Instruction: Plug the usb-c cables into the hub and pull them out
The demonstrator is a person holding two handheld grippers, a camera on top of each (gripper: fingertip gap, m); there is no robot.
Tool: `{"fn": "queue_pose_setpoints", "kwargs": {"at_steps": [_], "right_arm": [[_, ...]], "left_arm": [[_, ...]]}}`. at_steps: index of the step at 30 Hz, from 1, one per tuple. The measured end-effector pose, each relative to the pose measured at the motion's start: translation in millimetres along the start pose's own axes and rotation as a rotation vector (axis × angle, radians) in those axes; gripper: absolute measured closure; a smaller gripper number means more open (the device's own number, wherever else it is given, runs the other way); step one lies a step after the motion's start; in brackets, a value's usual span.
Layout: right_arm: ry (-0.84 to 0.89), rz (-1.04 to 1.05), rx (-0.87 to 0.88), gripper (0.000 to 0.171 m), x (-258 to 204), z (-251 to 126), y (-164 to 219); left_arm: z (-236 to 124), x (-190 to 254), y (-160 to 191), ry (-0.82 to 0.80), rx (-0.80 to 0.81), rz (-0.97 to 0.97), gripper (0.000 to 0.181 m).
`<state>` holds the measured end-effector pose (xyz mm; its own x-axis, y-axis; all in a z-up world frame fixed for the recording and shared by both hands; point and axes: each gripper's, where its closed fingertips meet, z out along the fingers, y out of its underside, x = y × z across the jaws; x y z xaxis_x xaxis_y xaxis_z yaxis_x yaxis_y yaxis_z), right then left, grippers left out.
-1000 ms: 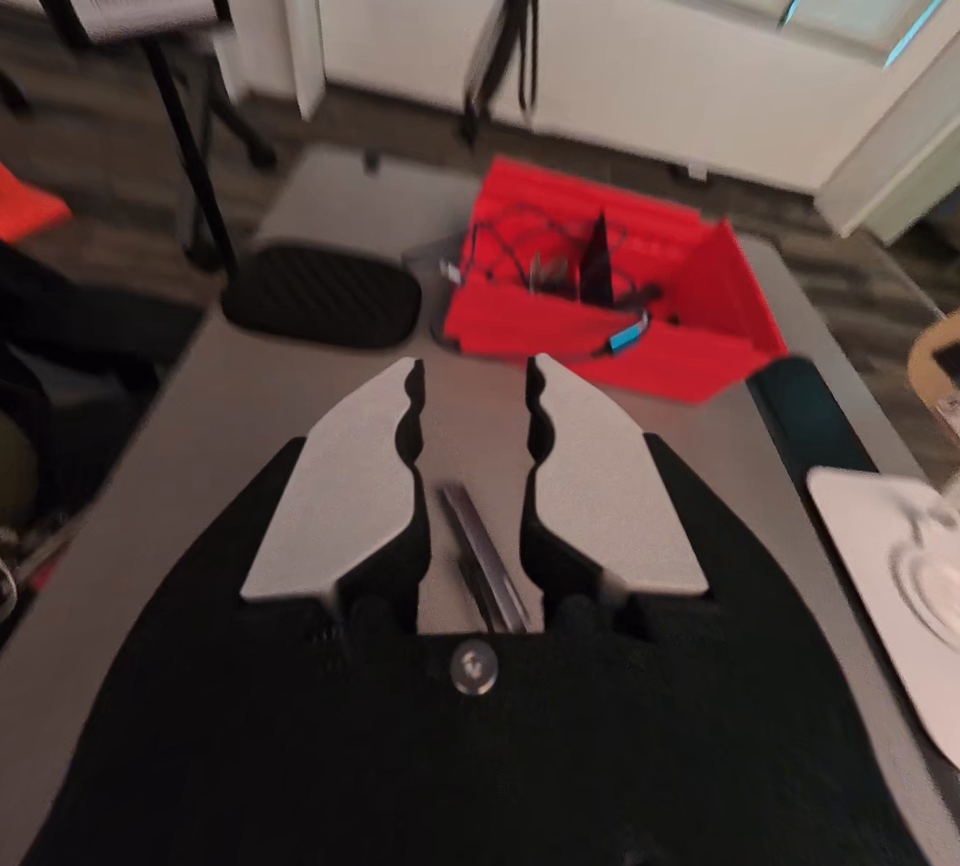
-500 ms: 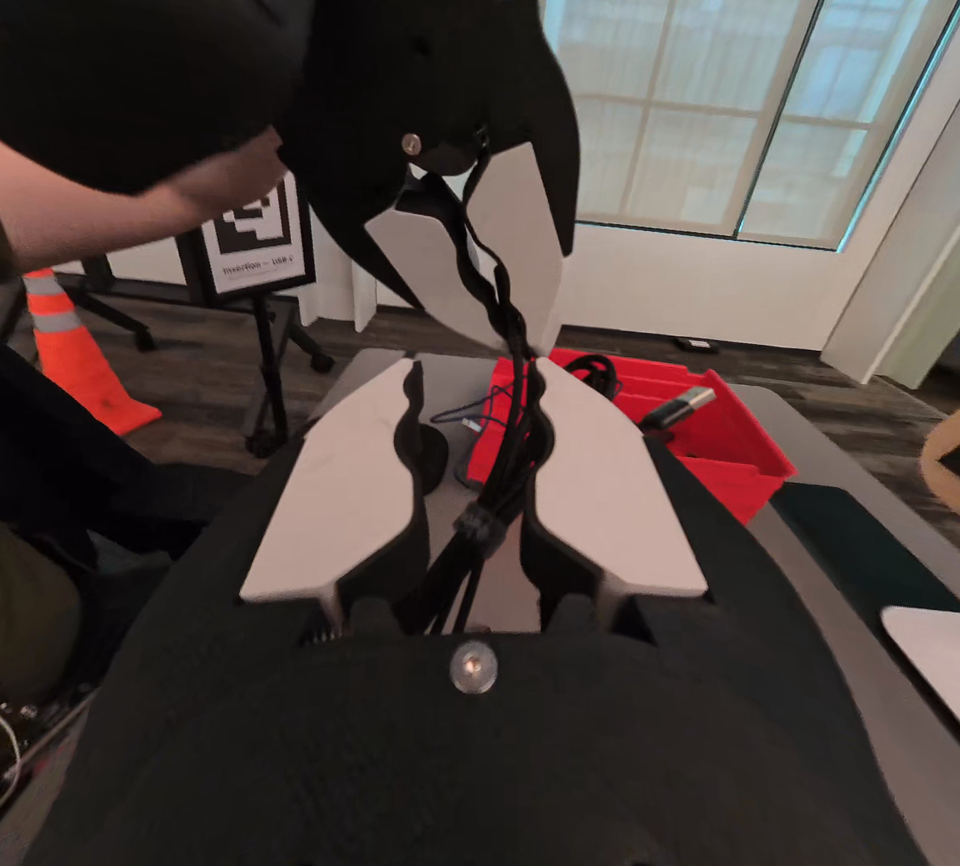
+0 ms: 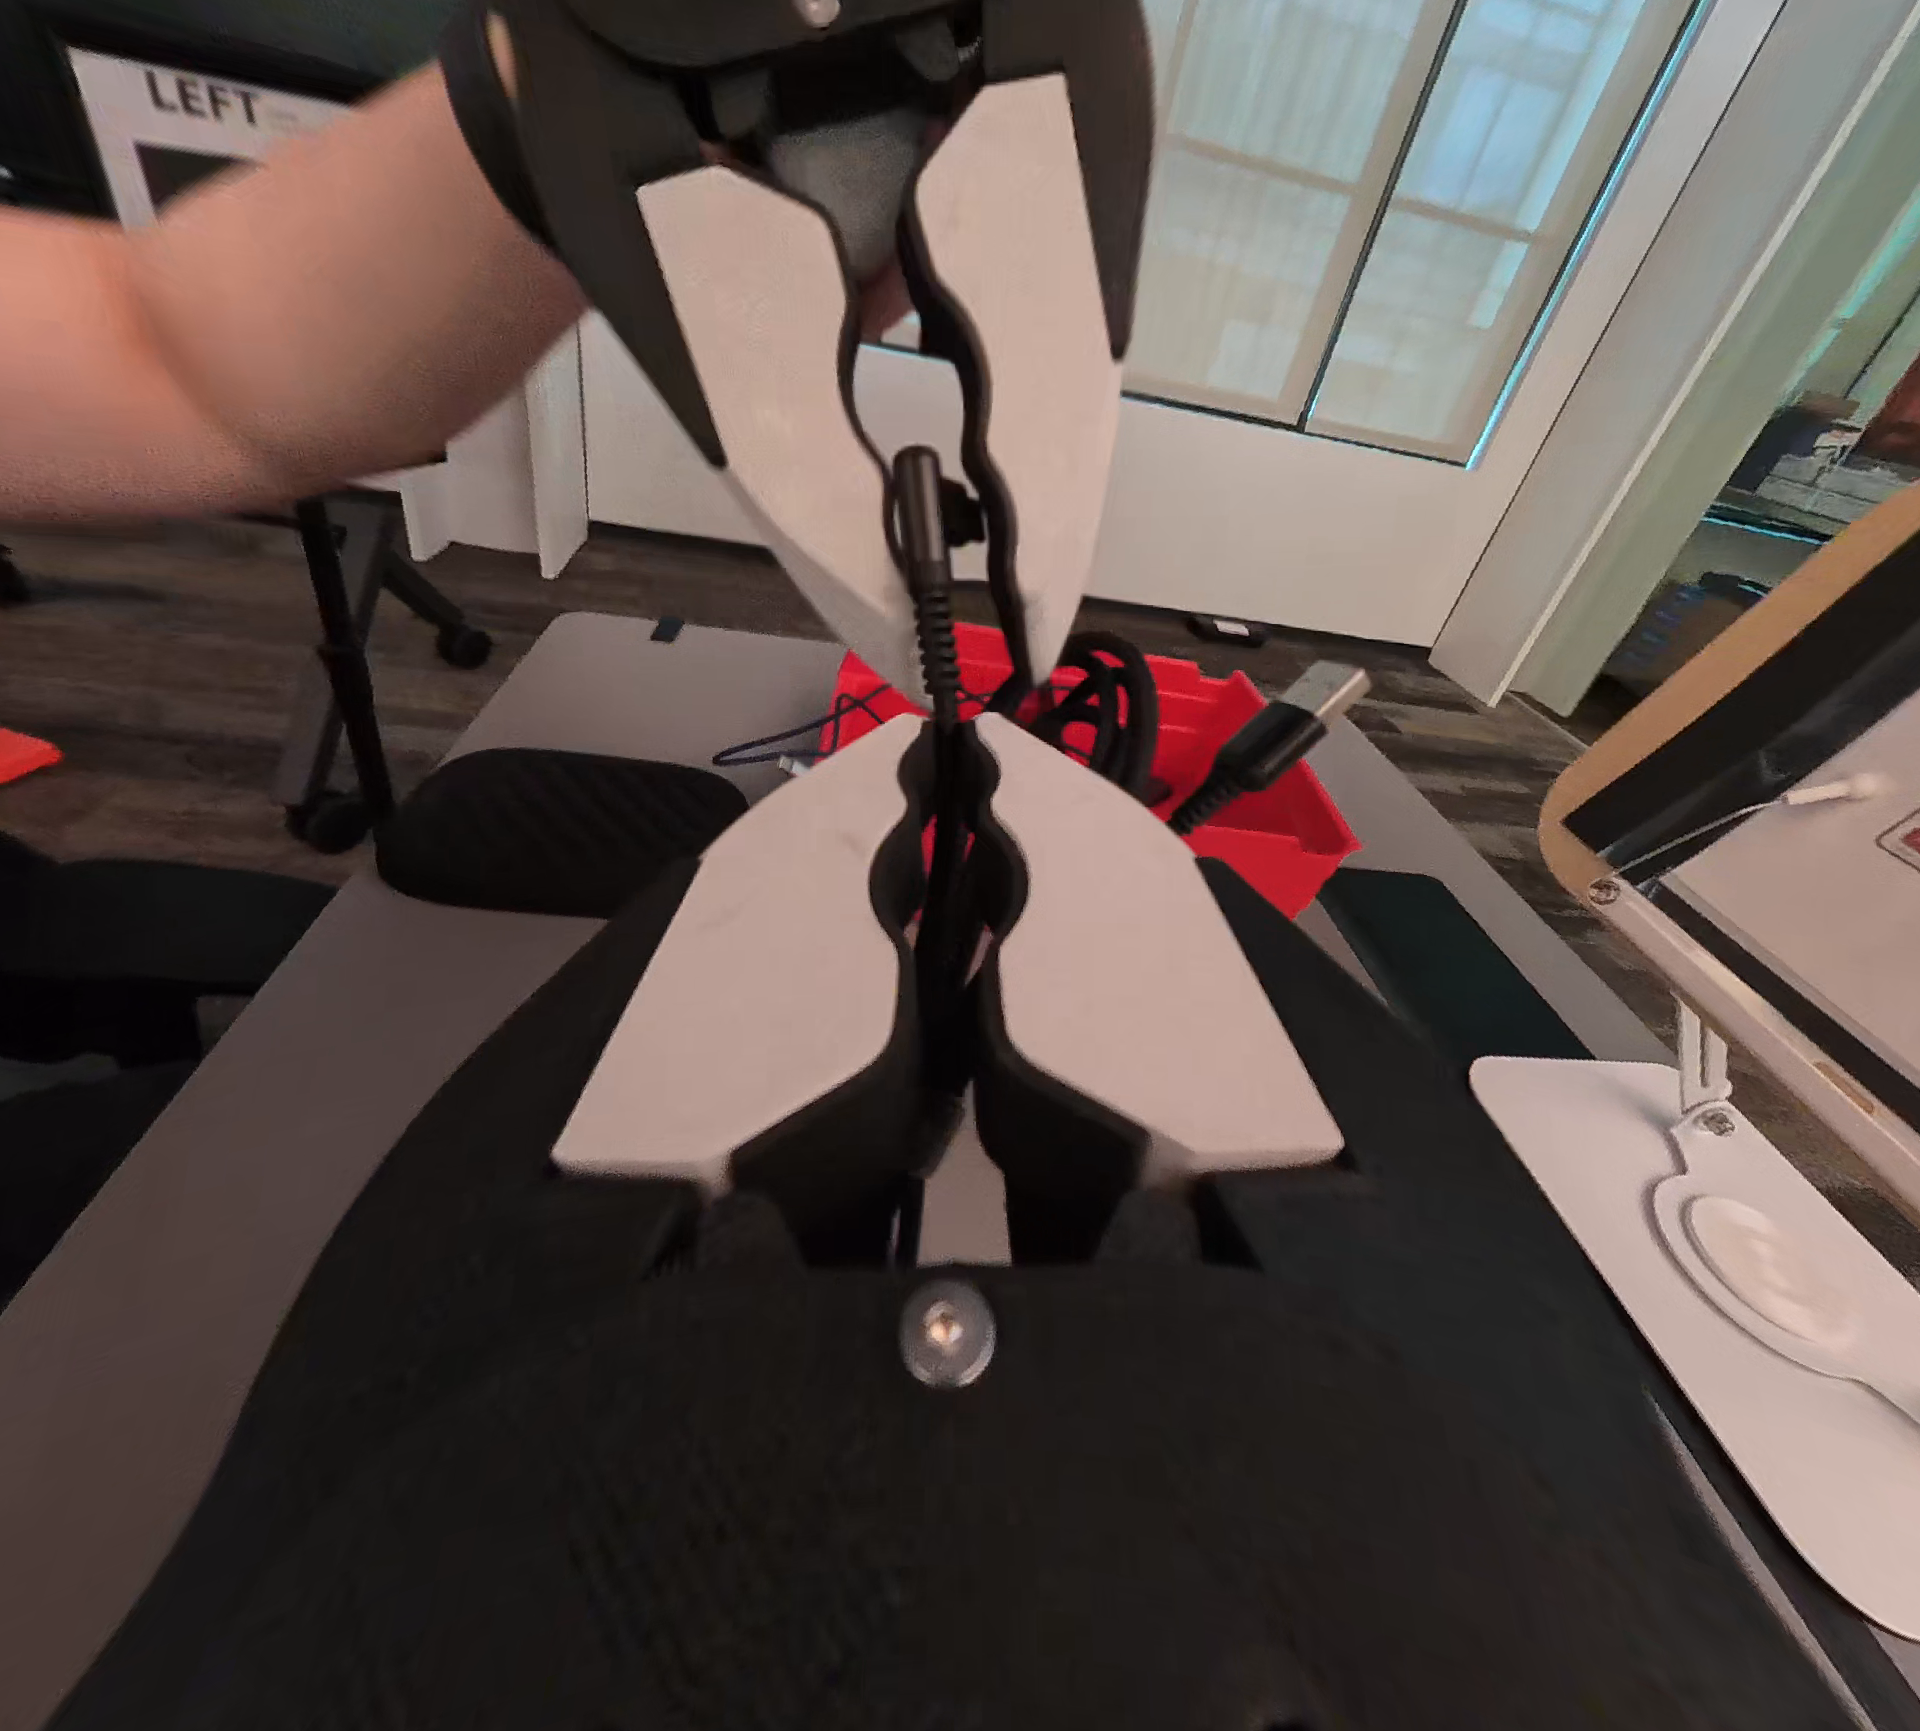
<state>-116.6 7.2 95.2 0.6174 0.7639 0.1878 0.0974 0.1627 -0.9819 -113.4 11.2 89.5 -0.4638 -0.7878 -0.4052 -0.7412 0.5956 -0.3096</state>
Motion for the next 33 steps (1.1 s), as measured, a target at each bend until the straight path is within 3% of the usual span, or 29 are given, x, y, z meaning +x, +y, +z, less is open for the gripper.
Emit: {"fn": "queue_pose_setpoints", "kwargs": {"at_steps": [6,9,12,16,20,22,29,33], "right_arm": [[-0.001,0.043,0.086,0.167,5.5,-12.2,-13.9],[-0.024,0.042,0.094,0.168,2.4,-13.7,-16.3],[-0.128,0.067,0.128,0.167,-10.0,-14.7,-20.3],[-0.192,0.096,0.11,0.167,-16.5,-12.2,-14.6],[-0.26,0.121,0.098,0.167,-23.3,-7.6,-6.0],[-0.302,0.165,0.112,0.167,-25.5,-6.6,-4.7],[-0.33,0.184,0.059,0.167,-26.5,2.4,16.2],[-0.317,0.198,0.075,0.167,-24.4,5.9,19.8]], "left_arm": [[-30.9,-10.0,-17.2,0.042,0.67,-0.298,0.153],[-33.3,-12.4,-18.6,-0.045,0.852,-0.326,0.146],[-43.2,-16.3,-21.8,-0.144,1.01,-0.329,0.149],[-56.7,3.8,-26.2,-0.006,1.205,-0.257,0.166],[-40.9,16.5,-22.4,0.146,1.188,-0.235,0.15],[-31.5,22.2,-20.5,0.21,1.166,-0.219,0.15],[-30.0,23.0,-16.6,0.274,1.244,-0.208,0.175],[-26.0,18.6,-12.2,0.331,1.245,-0.251,0.176]]}}
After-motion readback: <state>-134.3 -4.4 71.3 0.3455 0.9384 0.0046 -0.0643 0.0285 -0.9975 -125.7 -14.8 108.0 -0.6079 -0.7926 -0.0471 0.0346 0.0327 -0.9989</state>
